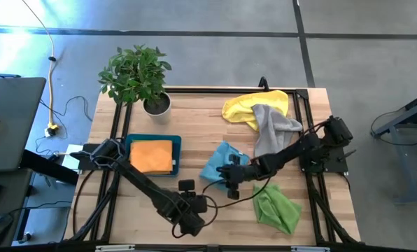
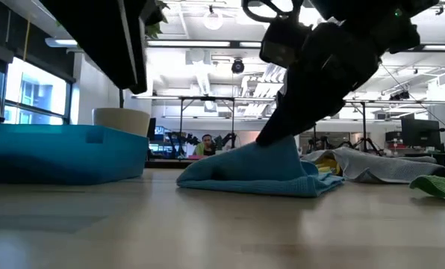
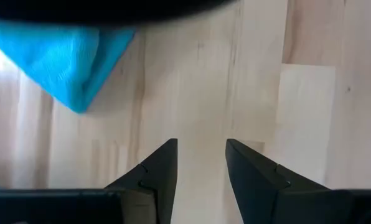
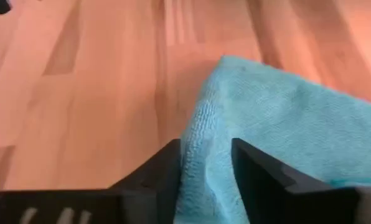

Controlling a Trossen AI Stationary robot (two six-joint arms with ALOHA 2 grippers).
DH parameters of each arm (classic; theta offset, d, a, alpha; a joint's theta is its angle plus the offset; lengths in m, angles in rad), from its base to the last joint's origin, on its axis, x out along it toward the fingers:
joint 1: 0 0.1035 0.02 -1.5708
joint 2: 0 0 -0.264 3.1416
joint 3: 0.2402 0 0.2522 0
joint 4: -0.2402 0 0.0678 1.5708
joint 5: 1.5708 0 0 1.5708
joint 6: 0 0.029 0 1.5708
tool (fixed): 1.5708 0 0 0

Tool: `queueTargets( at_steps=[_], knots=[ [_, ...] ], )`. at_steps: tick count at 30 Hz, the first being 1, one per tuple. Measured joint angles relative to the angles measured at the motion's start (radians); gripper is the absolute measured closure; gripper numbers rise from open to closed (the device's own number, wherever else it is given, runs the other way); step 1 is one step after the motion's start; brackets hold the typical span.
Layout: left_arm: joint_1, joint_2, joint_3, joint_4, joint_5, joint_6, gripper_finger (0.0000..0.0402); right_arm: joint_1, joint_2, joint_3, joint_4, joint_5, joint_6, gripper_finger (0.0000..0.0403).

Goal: Fold microfiber towels
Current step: Fold the blue microfiber towel on the table

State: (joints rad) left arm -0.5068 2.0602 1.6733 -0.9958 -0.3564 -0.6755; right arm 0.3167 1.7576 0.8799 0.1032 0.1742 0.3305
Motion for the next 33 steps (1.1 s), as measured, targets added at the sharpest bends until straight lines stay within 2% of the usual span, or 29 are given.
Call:
queueTargets(
  at_steps=[2, 7, 9, 13, 15, 22, 27, 33],
  knots=[
    [0.0, 0.0, 0.0, 0.001, 0.0, -0.071, 0.0275, -0.012, -0.008, 0.0, -0.013, -0.044, -0.053, 0.0248],
    [0.009, 0.0, 0.0, -0.001, 0.024, -0.225, 0.0275, -0.026, -0.033, 0.002, -0.13, -0.124, -0.356, 0.0237],
    [0.018, 0.0, 0.0, 0.002, 0.051, -0.263, 0.0275, -0.025, -0.045, 0.001, -0.203, -0.104, -0.465, 0.0239],
    [0.038, -0.001, 0.0, 0.021, 0.074, -0.301, 0.0275, -0.03, -0.054, 0.001, -0.276, 0.009, -0.61, 0.025],
    [0.052, -0.001, 0.0, 0.038, 0.089, -0.308, 0.0275, -0.035, -0.06, 0.002, -0.284, 0.054, -0.639, 0.0255],
    [0.113, -0.001, 0.0, 0.056, 0.181, -0.262, 0.0275, -0.036, -0.146, 0.063, -0.465, 0.059, -0.633, 0.0265],
    [0.137, -0.001, 0.0, 0.061, 0.188, -0.201, 0.0275, -0.056, -0.173, 0.068, -0.393, 0.058, -0.627, 0.0265],
    [0.142, -0.001, 0.0, 0.09, 0.188, -0.185, 0.0275, -0.122, -0.091, 0.067, -0.306, 0.025, -0.654, 0.0265]
  ],
)
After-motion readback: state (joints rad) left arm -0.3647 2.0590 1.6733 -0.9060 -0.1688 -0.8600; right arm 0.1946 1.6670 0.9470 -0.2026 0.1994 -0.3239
